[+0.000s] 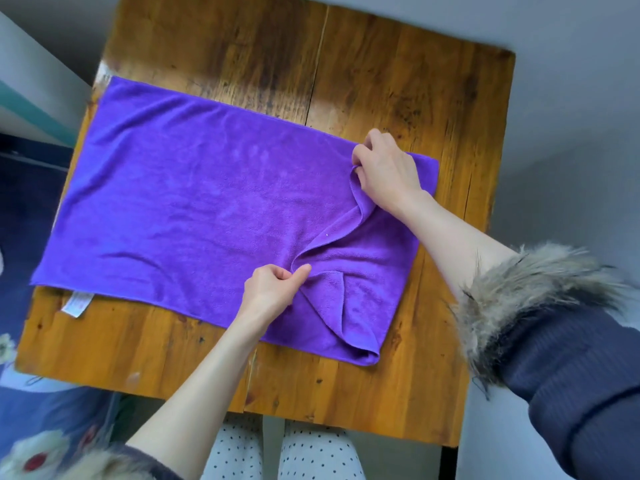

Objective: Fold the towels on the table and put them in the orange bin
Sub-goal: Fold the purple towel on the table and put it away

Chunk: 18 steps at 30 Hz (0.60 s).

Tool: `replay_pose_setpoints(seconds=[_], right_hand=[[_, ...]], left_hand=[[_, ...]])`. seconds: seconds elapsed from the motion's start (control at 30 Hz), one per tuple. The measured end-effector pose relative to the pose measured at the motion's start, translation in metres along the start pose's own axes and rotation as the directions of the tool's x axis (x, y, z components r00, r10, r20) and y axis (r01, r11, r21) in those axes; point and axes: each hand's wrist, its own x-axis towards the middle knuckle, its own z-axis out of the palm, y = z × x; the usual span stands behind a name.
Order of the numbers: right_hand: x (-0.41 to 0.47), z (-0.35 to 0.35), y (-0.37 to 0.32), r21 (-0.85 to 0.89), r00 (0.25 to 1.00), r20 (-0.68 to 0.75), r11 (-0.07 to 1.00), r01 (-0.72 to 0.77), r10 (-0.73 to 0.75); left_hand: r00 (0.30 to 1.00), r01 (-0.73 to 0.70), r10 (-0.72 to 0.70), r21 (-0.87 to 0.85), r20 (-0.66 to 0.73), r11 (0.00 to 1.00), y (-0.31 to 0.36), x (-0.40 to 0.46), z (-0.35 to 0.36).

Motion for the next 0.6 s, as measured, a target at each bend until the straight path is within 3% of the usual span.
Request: replay_pose_setpoints(seconds=[0.13,0.23,0.37,0.6], right_hand=[[-0.006,-0.002,-0.005,-0.038,0.995,0.026,0.994,0.102,-0.101],[-0.014,-0.008,-0.016,-0.009,0.993,0.02,0.993,0.118,-0.118],[-0.029,-0.029,-0.036,0.09,0.995,-0.057,0.992,0.083,-0.078],[-0.039,-0.082,-0.103,0.431,0.994,-0.106,0.901,0.057,-0.013]], left_hand=[[0.995,0.051,-0.041,0.109,-0.096,0.993,0.004,-0.003,0.011],[0.998,0.021,-0.01,0.179,-0.064,0.984,0.011,0.0,0.008],[0.997,-0.058,0.058,-0.014,0.044,0.998,0.014,-0.007,-0.013],[0.947,-0.316,0.31,-0.397,-0.08,0.862,0.018,-0.044,-0.072]])
